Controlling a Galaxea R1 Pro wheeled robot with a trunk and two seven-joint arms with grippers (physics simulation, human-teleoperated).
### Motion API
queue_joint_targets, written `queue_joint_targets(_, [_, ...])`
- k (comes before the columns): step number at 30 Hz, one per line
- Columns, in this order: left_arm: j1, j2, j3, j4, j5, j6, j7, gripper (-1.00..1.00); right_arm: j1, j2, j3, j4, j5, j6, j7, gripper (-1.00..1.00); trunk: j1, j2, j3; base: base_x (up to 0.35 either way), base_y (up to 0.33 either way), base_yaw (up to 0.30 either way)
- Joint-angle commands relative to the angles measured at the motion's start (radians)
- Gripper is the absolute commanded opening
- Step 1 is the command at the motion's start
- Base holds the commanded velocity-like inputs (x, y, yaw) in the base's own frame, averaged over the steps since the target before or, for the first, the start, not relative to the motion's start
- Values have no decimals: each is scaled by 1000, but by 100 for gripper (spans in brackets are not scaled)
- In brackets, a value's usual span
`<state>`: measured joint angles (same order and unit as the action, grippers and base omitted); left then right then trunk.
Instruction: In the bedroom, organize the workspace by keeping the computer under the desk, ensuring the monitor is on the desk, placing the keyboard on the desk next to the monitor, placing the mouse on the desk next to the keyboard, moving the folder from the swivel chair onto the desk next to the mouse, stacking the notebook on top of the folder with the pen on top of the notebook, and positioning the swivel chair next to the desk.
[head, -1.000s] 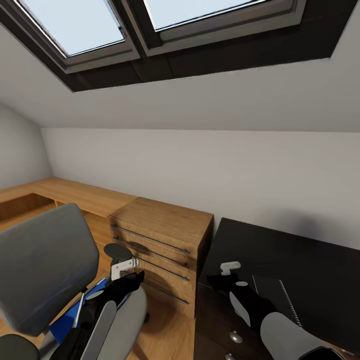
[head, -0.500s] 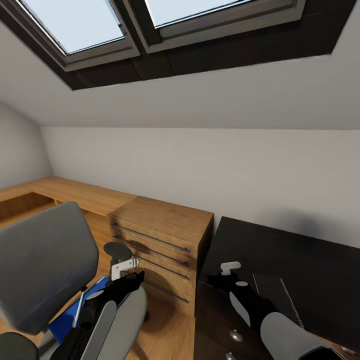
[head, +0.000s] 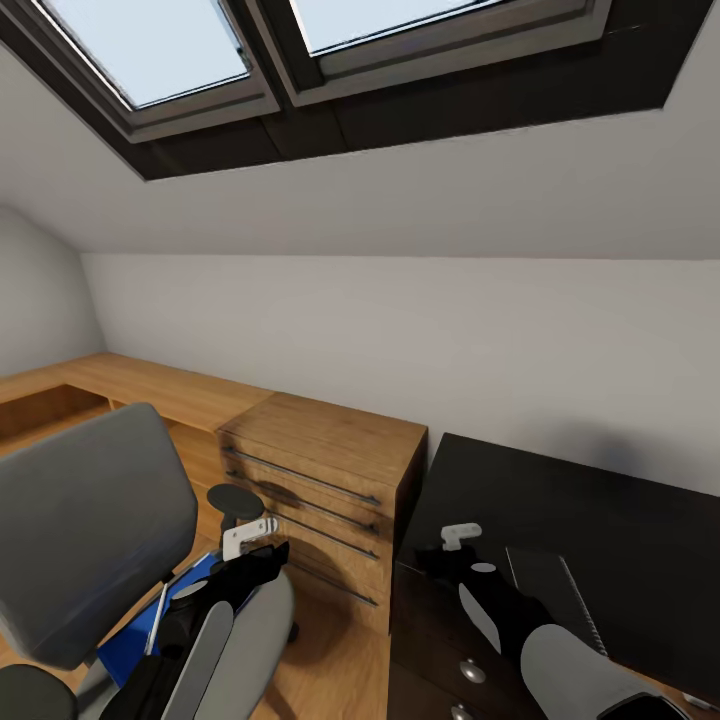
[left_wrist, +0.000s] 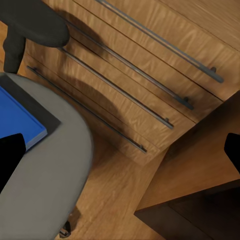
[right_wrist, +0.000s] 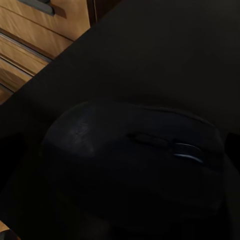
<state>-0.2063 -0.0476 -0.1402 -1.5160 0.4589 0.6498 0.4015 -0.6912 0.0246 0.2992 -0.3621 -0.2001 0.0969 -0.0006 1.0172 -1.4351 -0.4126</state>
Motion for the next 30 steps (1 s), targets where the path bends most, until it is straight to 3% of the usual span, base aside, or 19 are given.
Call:
queue_joint_targets(1, [-1,0,-1,-1,11,2,10,100,-1,-1,6,-1,-10,4,-1,100,0,-1,-1,0,0,0])
queue_joint_targets(5, [-1,0,-1,-1,11,2,10,100,-1,0,6,-1,-10,4,-1,100,15,-29,-14,0,0,0])
queue_joint_targets(30, [-1,0,1,-1,11,2,10,100,-1,0,6,-1,-10,5,-1,100,15,-29,-14,0,0,0])
